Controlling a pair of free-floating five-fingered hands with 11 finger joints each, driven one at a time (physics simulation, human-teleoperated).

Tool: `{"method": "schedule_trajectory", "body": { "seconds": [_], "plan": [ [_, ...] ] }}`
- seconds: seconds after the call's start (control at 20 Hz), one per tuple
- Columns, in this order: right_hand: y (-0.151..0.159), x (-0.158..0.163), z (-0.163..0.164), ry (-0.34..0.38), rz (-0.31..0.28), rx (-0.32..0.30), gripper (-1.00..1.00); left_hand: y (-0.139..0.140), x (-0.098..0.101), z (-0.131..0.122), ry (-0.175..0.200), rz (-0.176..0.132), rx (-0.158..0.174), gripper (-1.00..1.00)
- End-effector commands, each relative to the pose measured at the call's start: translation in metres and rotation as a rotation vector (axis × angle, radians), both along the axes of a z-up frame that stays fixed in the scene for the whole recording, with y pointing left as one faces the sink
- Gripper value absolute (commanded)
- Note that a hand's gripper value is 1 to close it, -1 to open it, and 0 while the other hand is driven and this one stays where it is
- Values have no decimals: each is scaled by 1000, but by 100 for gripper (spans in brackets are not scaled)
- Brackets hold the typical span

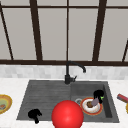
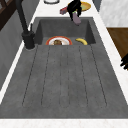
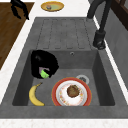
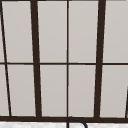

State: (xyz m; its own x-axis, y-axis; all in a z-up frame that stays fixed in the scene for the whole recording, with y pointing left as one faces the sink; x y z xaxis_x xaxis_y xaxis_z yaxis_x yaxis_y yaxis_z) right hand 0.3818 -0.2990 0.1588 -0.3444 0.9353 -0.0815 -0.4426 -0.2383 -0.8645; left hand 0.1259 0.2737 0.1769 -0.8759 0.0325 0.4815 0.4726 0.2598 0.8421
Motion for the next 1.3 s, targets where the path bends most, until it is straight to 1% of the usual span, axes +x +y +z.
{"method": "schedule_trajectory", "body": {
  "seconds": [0.0,0.1,0.2,0.3,0.4,0.45,0.55,0.65,0.8,0.9,0.95,1.0,1.05,1.1,1.15,1.2,1.25],
  "plan": [
    [24,14,-31,25,0,28,100,0,0,0,0,0,0,0],
    [35,25,-48,37,-9,20,100,0,0,0,0,0,0,0],
    [42,36,-65,21,-18,10,100,0,0,0,0,0,0,0],
    [43,44,-83,18,-24,17,100,0,0,0,0,0,0,0],
    [43,51,-99,18,-47,26,100,0,0,0,0,0,0,0],
    [42,55,-107,17,-53,30,100,0,0,0,0,0,0,0],
    [28,58,-123,-9,-25,55,100,0,0,0,0,0,0,0],
    [23,64,-139,-17,-22,82,100,0,0,0,0,0,0,0],
    [12,72,-163,-25,-22,99,100,0,0,0,0,0,0,0],
    [5,75,-179,-16,-32,97,100,0,0,0,0,0,0,0],
    [15,74,-188,20,-17,83,100,0,0,0,0,0,0,0],
    [15,72,-191,55,0,55,100,0,0,0,0,0,0,0],
    [14,73,-197,31,-10,67,100,0,0,0,0,0,0,0],
    [11,74,-206,24,-13,58,100,0,0,0,0,0,0,0],
    [13,87,-218,15,-26,48,100,0,0,0,0,0,0,0],
    [9,91,-225,2,-21,46,100,0,0,0,0,0,0,0],
    [2,94,-232,5,-23,60,100,0,0,0,0,0,0,0]
  ]
}}
